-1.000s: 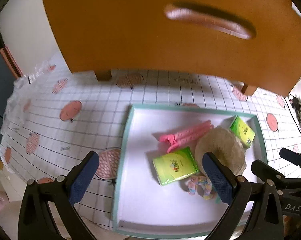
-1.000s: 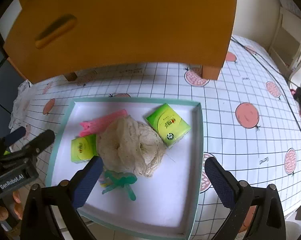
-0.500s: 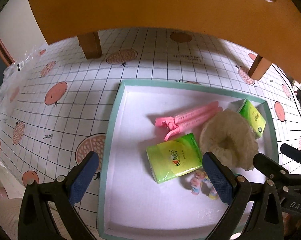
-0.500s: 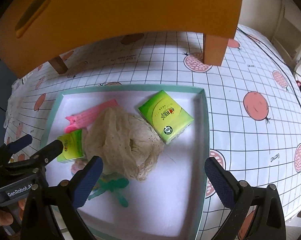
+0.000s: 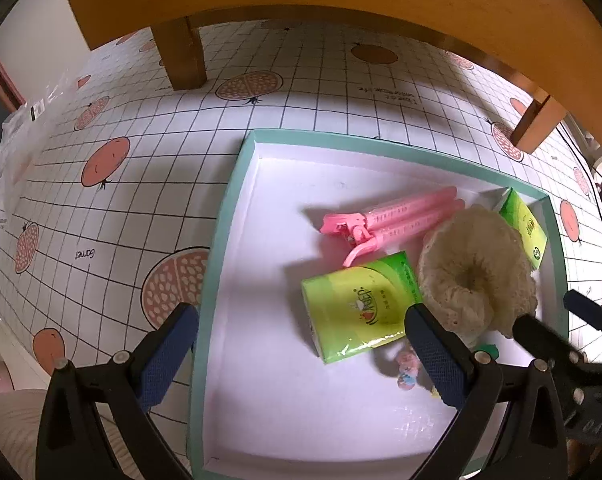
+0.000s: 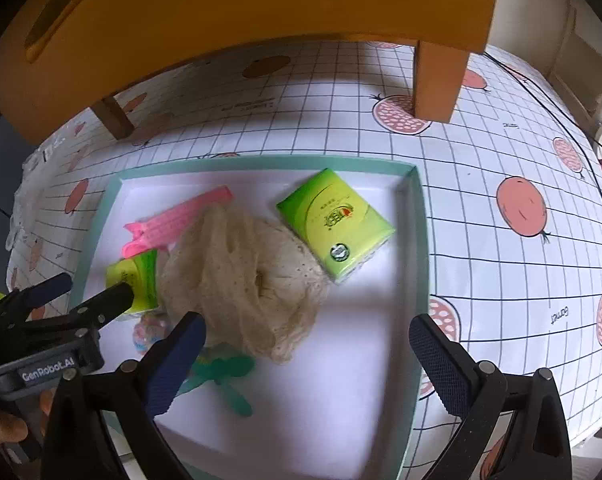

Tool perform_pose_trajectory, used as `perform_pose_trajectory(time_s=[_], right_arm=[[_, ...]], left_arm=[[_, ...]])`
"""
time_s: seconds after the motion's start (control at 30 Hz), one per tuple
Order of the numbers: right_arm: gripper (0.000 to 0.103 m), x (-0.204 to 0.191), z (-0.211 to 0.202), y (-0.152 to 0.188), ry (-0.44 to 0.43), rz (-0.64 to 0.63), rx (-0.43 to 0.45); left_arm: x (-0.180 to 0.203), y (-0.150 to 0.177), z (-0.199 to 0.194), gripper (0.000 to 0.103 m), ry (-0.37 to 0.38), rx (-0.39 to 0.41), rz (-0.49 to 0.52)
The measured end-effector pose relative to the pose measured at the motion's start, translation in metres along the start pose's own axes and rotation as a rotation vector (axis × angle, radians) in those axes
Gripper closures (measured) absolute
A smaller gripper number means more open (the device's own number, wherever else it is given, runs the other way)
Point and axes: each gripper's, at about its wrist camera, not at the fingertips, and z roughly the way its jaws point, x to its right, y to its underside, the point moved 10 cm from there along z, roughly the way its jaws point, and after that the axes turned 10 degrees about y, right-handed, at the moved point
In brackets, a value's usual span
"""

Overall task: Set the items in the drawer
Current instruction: 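Grasp the green tissue pack with left gripper while right grasps lace cloth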

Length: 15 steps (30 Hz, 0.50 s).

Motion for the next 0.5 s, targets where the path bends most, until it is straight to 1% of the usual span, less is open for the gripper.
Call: perform_pose_trajectory(time_s=[0.13,0.3,0.33,0.4,0.5], right_arm=[[0.000,-0.012,0.000,0.006,-0.028,-0.040,-0.007],[0.000,-0.029,0.002,0.013,-0.042,-0.095,-0.004],[0.000,-0.031,0.002,0.013,-0.045,-0.099,0.000],[0.000,-0.032,0.002,0.012,-0.048,-0.096,0.011],[0.001,-0.028,0.003,0.005,-0.037,-0.071,0.033]], left_arm=[[-0.007,0.000,0.000,0.000,0.003,-0.008,-0.027],[-0.007,0.002,0.003,0.000,0.015,-0.026,-0.019],[-0.006,0.003,0.006,0.000,0.024,-0.033,-0.023],[-0.007,0.003,0.007,0.000,0.019,-0.037,-0.029],[-0.007,0.002,0.007,0.000,0.024,-0.028,-0.043]])
